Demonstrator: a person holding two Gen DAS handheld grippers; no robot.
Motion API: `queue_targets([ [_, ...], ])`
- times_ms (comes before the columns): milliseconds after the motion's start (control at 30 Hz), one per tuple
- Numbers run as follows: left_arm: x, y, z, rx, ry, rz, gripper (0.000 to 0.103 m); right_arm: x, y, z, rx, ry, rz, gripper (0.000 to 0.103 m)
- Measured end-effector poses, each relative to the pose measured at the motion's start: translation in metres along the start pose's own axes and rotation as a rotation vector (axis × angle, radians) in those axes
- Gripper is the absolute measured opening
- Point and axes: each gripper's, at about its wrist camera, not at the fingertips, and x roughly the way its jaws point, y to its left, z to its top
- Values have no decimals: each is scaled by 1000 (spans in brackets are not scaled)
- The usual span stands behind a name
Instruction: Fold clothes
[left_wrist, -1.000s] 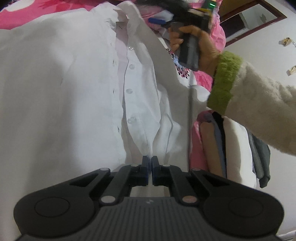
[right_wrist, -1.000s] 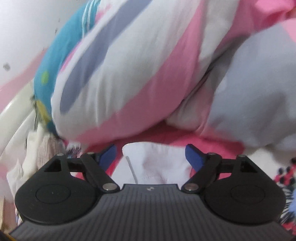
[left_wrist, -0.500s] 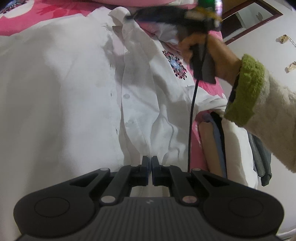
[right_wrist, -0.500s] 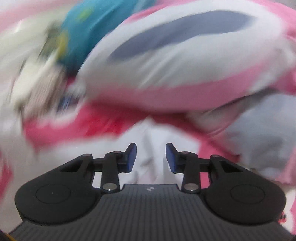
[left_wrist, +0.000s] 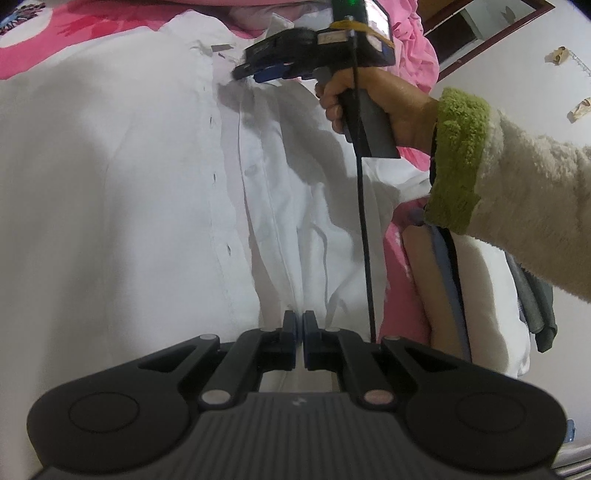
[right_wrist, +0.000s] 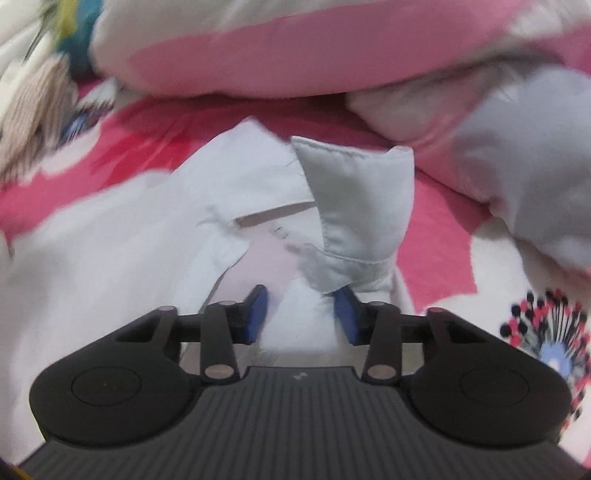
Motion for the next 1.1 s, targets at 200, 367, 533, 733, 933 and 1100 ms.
queue_targets([
  [200, 0, 0, -3, 0, -13, 7, 4, -18, -38, -6, 296, -130, 158, 6],
  [367, -2, -2, -9, -10, -6, 2, 4, -41, -2, 0, 68, -201, 231, 6],
  [533, 6, 0, -13, -9, 28, 10, 4, -5, 55, 0, -309, -24, 122, 24],
  [733, 13, 7, -11, -41, 32, 13, 4, -50, 28, 9, -155, -123, 170, 37],
  [933, 10, 18, -11, -49, 45, 25, 4, -33, -53, 20, 275, -117, 154, 41],
  [1100, 6, 29, -11, -71, 48, 53, 5, 13, -103, 17, 638, -50, 280, 34],
])
